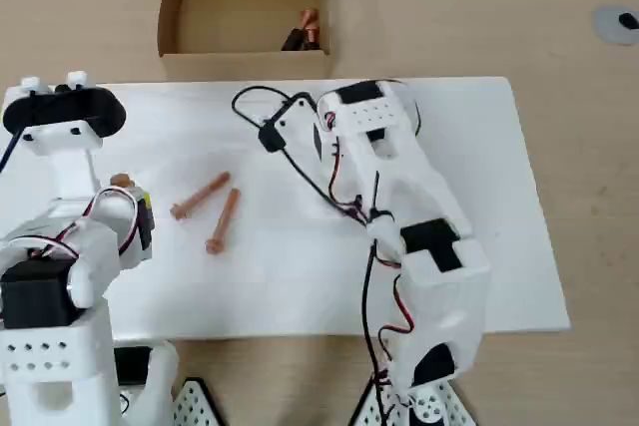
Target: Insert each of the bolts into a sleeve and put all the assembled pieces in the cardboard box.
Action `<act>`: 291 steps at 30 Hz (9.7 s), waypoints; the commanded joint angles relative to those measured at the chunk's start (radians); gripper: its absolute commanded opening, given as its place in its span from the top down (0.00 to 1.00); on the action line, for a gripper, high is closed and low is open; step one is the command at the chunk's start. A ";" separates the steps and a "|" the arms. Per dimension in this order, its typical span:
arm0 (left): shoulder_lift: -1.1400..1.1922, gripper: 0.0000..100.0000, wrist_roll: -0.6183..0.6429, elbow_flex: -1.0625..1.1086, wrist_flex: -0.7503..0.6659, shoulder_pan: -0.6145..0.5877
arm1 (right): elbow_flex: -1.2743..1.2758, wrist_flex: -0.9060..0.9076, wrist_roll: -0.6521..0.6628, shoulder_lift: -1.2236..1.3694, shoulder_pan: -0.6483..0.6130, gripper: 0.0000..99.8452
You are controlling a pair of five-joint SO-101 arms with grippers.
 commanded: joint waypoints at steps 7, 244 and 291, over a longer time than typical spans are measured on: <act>-0.124 0.99 -0.005 -0.018 0.003 0.002 | -0.426 0.241 -0.068 -0.196 0.124 0.97; -0.611 0.85 0.038 0.308 -0.083 0.008 | 0.137 -1.665 -0.839 -0.116 -0.051 0.97; -0.613 0.85 0.038 0.313 -0.075 0.006 | -1.363 -1.063 -0.555 0.995 -0.005 0.97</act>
